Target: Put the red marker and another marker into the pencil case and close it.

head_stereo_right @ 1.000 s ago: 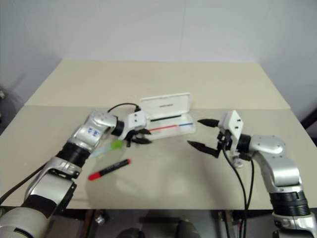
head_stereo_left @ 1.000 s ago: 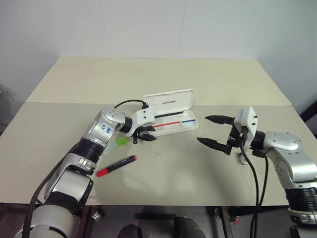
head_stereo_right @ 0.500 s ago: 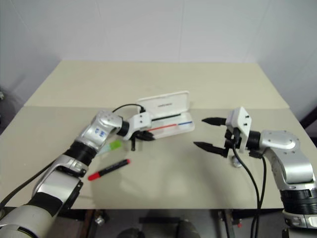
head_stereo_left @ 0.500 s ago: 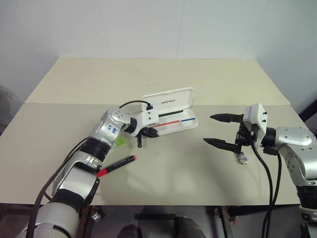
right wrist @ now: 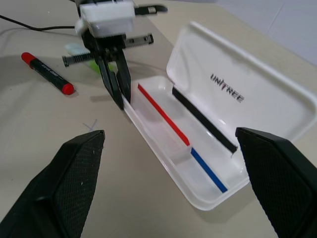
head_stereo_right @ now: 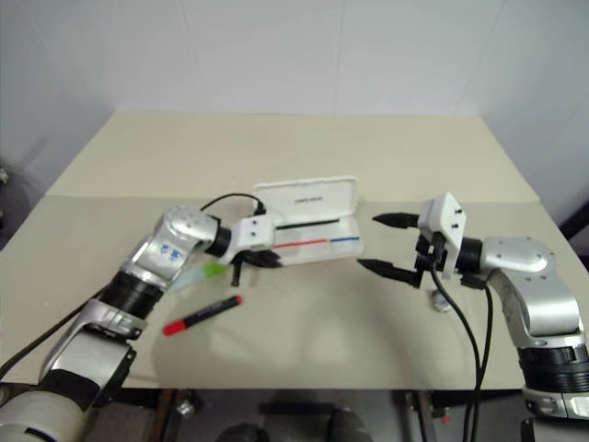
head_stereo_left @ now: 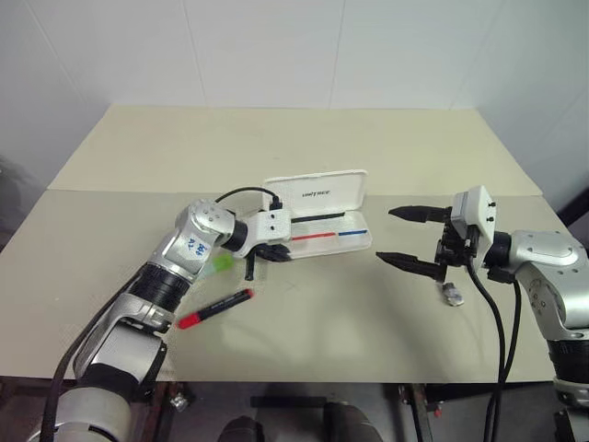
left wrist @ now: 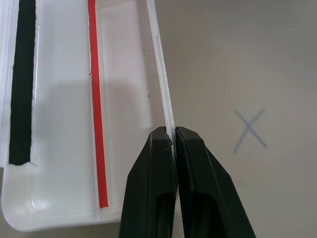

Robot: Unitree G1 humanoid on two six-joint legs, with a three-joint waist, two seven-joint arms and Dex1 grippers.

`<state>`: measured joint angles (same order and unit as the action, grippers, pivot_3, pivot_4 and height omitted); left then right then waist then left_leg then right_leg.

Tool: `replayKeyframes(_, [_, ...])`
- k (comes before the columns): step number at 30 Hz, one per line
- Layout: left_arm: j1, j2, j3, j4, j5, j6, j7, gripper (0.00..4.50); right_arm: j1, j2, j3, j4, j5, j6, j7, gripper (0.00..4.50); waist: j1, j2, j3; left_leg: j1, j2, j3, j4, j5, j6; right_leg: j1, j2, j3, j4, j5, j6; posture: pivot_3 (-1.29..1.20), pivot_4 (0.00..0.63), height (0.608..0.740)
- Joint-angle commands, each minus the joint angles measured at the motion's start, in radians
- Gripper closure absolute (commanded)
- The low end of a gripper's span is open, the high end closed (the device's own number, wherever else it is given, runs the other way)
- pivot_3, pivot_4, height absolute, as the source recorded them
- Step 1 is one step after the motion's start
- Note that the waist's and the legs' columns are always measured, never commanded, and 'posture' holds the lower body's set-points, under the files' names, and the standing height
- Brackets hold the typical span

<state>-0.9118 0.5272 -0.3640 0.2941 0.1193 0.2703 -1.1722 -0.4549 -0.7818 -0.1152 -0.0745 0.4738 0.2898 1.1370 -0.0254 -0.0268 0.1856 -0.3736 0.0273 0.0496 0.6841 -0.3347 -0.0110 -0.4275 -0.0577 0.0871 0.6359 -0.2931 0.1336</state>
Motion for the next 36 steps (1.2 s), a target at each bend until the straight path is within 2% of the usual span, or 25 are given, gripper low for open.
replayKeyframes(1, [0.028, 0.012, 0.004, -0.141, -0.023, 0.021, -0.025, 4.47, -0.019, -0.001, -0.008, -0.010, 0.012, -0.002, 0.006, 0.00, 0.000, 0.000, 0.000, 0.000, 0.000, 0.000, 0.000, 0.000, 0.000, 0.000, 0.000, 0.000, 0.000, 0.000, 0.000, 0.00, 0.150, 0.740])
replayKeyframes(18, [0.184, 0.028, -0.054, -0.399, -0.028, 0.168, -0.054, 4.47, 0.102, -0.068, -0.095, -0.107, 0.061, 0.054, 0.014, 0.00, -0.001, 0.000, 0.000, 0.000, 0.000, 0.000, 0.000, 0.000, 0.000, 0.000, 0.000, 0.000, 0.001, 0.000, 0.000, 0.00, 0.150, 0.740])
replayKeyframes(28, [0.176, 0.021, -0.082, -0.359, -0.011, 0.158, -0.030, 4.47, 0.167, -0.065, -0.119, -0.168, 0.081, 0.071, -0.018, 0.00, -0.001, 0.000, 0.000, 0.002, -0.001, 0.000, 0.001, 0.000, 0.001, 0.001, 0.000, 0.001, -0.001, 0.000, 0.000, 0.00, 0.150, 0.740])
replayKeyframes(32, [0.169, 0.010, -0.084, -0.350, -0.012, 0.165, -0.022, 3.38, 0.168, -0.063, -0.115, -0.171, 0.082, 0.071, -0.017, 0.00, 0.000, 0.000, 0.000, 0.002, -0.001, 0.000, 0.001, 0.000, 0.001, 0.001, 0.000, 0.001, -0.001, 0.000, 0.000, 0.00, 0.150, 0.740])
replayKeyframes(36, [0.159, -0.006, -0.080, -0.360, -0.018, 0.175, -0.010, 1.99, 0.161, -0.058, -0.108, -0.168, 0.079, 0.070, -0.017, 0.00, 0.000, 0.000, 0.000, 0.002, -0.001, 0.000, 0.001, 0.000, 0.001, 0.001, 0.000, 0.001, -0.001, 0.000, 0.000, 0.00, 0.150, 0.740])
